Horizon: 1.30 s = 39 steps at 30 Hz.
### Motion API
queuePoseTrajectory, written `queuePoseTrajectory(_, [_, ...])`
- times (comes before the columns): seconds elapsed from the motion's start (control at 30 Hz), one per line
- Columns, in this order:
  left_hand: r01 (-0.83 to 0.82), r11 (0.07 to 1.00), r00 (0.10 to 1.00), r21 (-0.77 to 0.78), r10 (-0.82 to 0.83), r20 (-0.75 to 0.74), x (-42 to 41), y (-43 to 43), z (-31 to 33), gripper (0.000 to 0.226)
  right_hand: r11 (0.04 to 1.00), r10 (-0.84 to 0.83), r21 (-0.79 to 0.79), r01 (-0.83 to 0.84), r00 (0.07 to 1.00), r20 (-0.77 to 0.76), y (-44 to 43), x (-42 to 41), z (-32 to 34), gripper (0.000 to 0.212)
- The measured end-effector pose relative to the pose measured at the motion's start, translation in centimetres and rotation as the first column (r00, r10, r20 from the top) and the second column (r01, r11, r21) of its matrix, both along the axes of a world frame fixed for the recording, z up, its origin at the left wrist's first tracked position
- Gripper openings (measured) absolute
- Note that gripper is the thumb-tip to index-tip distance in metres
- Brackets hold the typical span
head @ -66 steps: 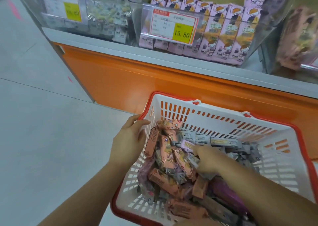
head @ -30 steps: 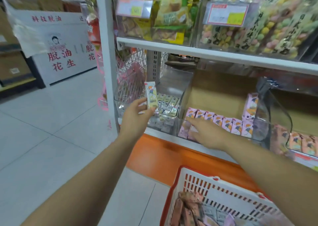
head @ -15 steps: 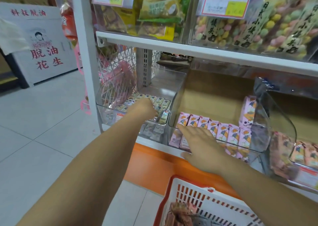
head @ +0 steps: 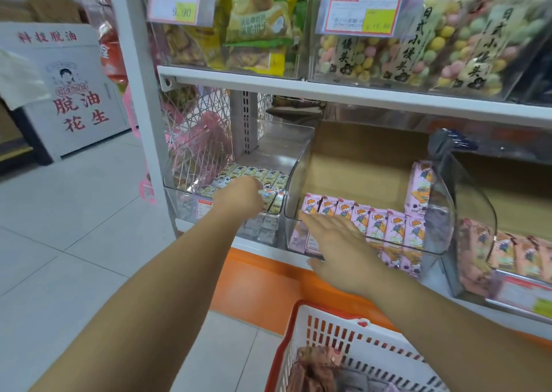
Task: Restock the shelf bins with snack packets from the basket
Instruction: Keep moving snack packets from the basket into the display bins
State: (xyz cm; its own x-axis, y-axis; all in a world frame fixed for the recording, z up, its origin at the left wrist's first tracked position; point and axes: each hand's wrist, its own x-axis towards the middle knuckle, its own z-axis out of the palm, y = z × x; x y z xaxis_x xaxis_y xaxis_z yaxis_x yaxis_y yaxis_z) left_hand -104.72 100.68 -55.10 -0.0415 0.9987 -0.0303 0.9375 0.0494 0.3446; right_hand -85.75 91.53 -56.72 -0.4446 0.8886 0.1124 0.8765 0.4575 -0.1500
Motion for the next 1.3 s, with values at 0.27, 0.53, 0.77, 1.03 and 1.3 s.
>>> queuePoseTrajectory(0.27, [-0.044, 0.777, 0.893, 0.628, -0.252, 0.374, 1.0, -13.0, -7.9, 0.031, 0.986, 0.088, 0.159, -0.039, 0.945, -0.316, -5.9, 4.1, -5.2, 0.029])
queuePoseTrajectory(0.53, [0.009, 0.986, 0.935, 0.168, -0.068, 0.349, 4.8, -18.8, -21.7, 0.037, 0.843, -0.409, -0.432, 0.321, 0.904, -0.127, -10.3, 12.2, -15.5, 0.025])
queuePoseTrajectory(0.77, [-0.019, 0.997, 0.953, 0.069, -0.003, 0.304, 5.9, -18.4, -23.7, 0.041, 0.504, -0.658, -0.625, 0.596, 0.734, 0.17, -11.8, 17.2, -22.2, 0.053])
queuePoseTrajectory(1.03, [-0.02, 0.996, 0.959, 0.084, -0.005, 0.285, 6.0, -18.3, -24.1, 0.041, 0.261, -0.89, -0.711, 0.653, 0.449, 0.085, -10.2, 16.7, -26.0, 0.072])
queuePoseTrajectory(1.3, [-0.007, 0.997, 0.96, 0.077, -0.014, 0.28, 6.1, -18.3, -24.0, 0.04, 0.315, -0.761, -0.752, 0.579, 0.628, 0.164, -10.5, 16.5, -25.1, 0.019])
